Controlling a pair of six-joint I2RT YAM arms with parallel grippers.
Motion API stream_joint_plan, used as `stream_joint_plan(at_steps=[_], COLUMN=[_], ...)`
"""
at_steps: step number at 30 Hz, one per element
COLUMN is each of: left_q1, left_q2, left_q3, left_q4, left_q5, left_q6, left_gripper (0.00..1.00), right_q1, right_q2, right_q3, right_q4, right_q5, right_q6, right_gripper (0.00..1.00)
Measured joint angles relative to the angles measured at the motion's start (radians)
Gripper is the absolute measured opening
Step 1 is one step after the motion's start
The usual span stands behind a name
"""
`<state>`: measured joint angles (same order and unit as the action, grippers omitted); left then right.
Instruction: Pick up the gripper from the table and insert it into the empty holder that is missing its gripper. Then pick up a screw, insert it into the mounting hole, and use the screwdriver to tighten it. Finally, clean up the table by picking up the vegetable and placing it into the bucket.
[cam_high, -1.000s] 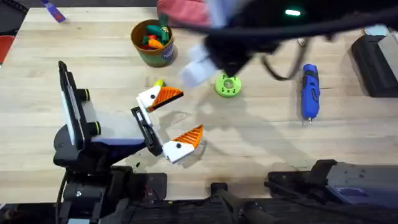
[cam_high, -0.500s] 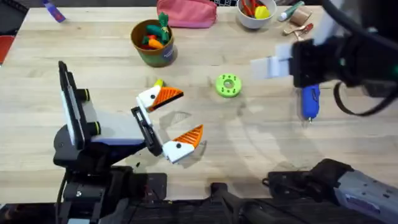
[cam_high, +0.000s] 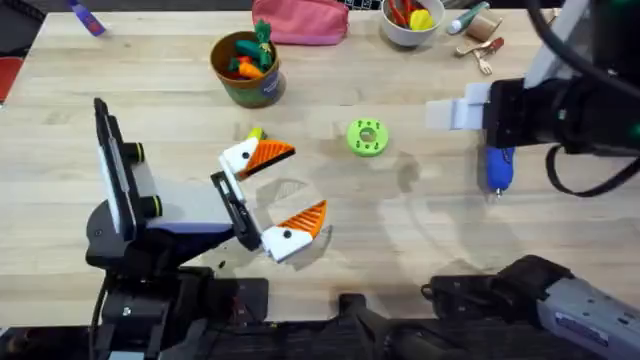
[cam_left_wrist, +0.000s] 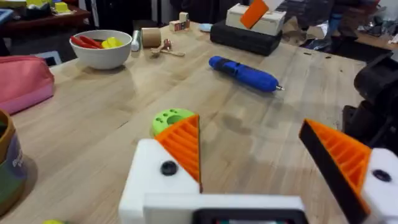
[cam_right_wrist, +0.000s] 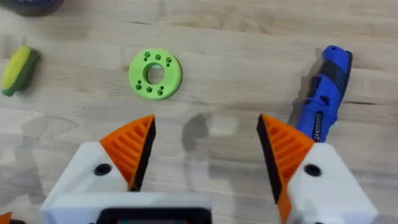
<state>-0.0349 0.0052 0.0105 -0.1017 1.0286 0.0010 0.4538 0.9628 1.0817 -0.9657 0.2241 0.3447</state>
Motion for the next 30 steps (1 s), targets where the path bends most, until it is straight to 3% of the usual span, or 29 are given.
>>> stream_joint_plan(at_steps=[5,7,11,12,19,21,30], left_q1=[0.000,0.000,0.000,0.000,0.000,0.000,0.000], left_q2=[0.000,0.000,0.000,0.000,0.000,0.000,0.000], left_q3=[0.000,0.000,0.000,0.000,0.000,0.000,0.000], left_q4=[0.000,0.000,0.000,0.000,0.000,0.000,0.000], left_q5=[0.000,0.000,0.000,-0.001,0.000,0.000,0.000], left_q6=[0.000,0.000,0.000,0.005,0.007,0.007,0.007], left_gripper=[0.976,0.715,0.075,0.025,0.016,0.015,0.015], right_q1=[0.000,0.000,0.000,0.000,-0.076,-0.136,-0.431], right_q2=[0.028,0.040,0.056,0.056,0.056,0.056,0.083], right_q3=[0.000,0.000,0.000,0.000,0.000,0.000,0.000], right_q4=[-0.002,-0.015,-0.035,-0.034,-0.049,-0.058,-0.043], right_q5=[0.000,0.000,0.000,0.000,0.000,-0.001,-0.070], right_q6=[0.000,0.000,0.011,0.019,0.051,0.052,0.003], right_gripper=[0.945,0.947,0.947,0.947,0.948,0.990,0.994])
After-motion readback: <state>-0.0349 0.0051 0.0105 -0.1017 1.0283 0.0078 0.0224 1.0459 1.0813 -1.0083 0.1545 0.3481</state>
